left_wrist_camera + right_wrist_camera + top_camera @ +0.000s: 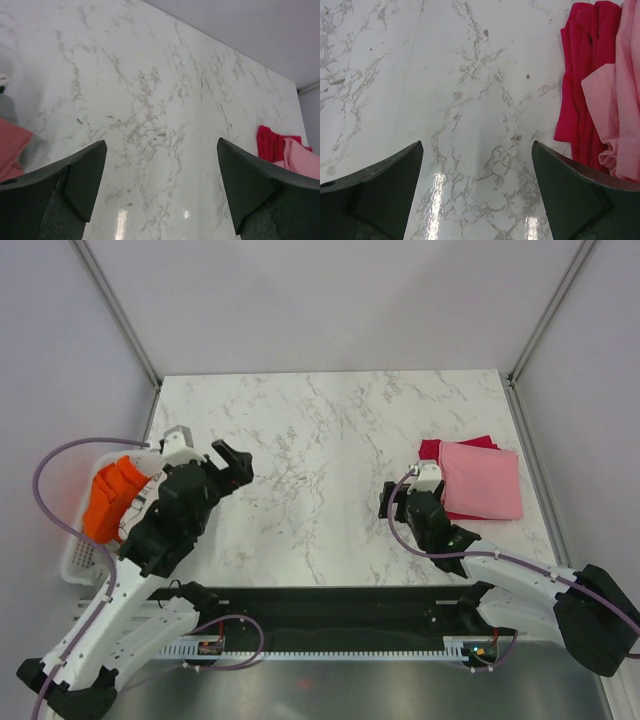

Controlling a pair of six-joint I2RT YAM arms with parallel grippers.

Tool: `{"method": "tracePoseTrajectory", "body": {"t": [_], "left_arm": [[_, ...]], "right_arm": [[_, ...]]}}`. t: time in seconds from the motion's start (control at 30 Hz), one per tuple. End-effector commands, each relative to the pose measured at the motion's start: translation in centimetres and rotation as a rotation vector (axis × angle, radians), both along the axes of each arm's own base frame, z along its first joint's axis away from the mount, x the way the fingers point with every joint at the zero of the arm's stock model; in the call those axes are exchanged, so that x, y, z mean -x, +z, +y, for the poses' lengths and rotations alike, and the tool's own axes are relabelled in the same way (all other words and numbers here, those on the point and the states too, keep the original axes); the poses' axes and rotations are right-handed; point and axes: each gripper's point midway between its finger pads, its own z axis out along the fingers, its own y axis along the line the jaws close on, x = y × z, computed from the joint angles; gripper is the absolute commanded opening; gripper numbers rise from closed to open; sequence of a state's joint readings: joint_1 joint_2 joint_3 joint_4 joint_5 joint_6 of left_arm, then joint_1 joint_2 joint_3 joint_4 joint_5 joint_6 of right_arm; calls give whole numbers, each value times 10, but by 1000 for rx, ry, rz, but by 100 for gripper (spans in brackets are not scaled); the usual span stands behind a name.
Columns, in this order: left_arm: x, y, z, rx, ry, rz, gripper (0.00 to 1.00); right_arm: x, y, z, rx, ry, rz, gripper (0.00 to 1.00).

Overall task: Fold and stack the t-shirts
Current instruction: Grab the tshirt from the pile

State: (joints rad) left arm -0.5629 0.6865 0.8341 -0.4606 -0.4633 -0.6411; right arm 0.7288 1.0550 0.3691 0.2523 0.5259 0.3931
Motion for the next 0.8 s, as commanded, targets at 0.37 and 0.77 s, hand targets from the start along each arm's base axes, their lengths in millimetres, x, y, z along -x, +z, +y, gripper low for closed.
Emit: {"method": "tracePoseTrajectory", "body": {"t": [0.37, 0.77], "left_arm": [[-37, -24, 175, -56, 661, 403, 83], [-36, -129, 200, 81, 777, 714, 61]], "right_arm": [[-2, 11, 3, -42, -7, -30, 98], [-1, 14, -1, -48, -19, -36, 98]]}}
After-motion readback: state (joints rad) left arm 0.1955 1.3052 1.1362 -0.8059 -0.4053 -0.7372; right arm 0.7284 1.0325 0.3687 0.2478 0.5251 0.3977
